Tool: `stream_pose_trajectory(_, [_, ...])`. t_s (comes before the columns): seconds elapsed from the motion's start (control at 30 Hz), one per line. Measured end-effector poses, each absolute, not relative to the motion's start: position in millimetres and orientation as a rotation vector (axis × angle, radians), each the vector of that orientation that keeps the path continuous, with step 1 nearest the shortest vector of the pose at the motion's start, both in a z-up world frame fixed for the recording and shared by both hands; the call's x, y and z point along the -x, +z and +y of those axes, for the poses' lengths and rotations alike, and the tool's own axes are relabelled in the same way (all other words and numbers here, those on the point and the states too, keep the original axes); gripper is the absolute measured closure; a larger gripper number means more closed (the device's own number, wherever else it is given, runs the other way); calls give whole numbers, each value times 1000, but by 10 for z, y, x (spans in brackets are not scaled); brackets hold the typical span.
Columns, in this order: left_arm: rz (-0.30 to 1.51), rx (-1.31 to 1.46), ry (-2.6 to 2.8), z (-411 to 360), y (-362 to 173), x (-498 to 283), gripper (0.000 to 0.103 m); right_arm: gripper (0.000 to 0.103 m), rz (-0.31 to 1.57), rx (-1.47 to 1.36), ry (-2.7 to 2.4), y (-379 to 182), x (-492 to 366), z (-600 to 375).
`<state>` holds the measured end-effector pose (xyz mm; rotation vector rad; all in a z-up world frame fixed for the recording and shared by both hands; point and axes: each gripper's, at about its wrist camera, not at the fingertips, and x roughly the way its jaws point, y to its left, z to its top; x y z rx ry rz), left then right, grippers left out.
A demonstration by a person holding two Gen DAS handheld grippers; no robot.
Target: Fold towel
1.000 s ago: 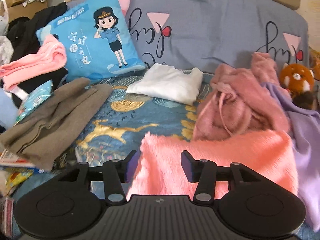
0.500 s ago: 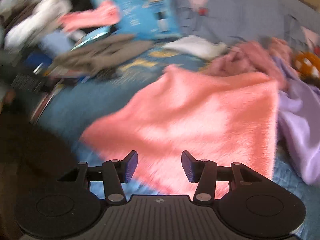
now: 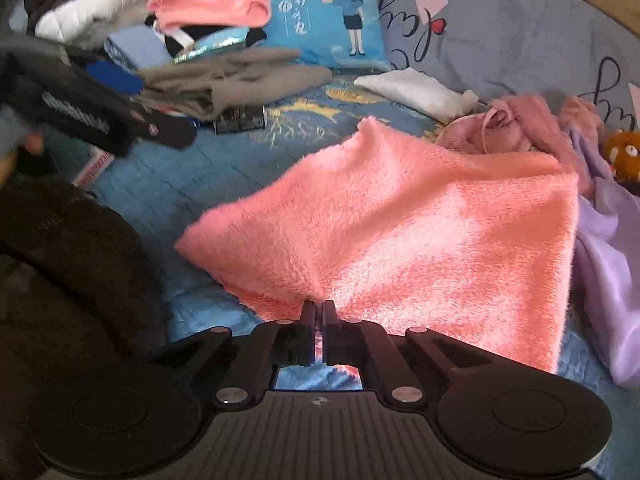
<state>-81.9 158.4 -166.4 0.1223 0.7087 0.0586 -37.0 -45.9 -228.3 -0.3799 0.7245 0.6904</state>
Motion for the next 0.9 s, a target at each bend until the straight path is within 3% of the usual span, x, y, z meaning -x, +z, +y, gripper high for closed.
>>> stream_pose_trajectory(0.13, [712,-114,53,1585,-1657,811,3,89,880,388,701,-2456,336,-510])
stream_pose_trajectory(0.17, [713,-113,51,1582,-1653,809,3,89,869,386,695,-2466,368,-537])
stream_pose_trajectory(0.3, [715,-114,28,1528,-1633,807,3,66,743,342,646,-2372,534,-759])
stream_pose_trajectory(0.47, [745,-71,-81,1463,-1671,709,1,65,669,259,432,-2303,538,-1291])
stream_pose_trajectory(0.67, [774,-21,-126,1462,-1776,587,1,63,773,-150,237,-2483,258,-2006])
stream_pose_trajectory(0.8, [758,-8,-137,1476,-1779,613,1,66,803,-402,239,-2678,128,-2129])
stream_pose_trajectory(0.87, [753,-13,-149,1462,-1778,625,1,96,804,-478,231,-2722,99,-2157])
stream_pose_trajectory(0.9, [751,-17,-154,1452,-1774,627,1,100,824,-514,238,-2737,99,-2171])
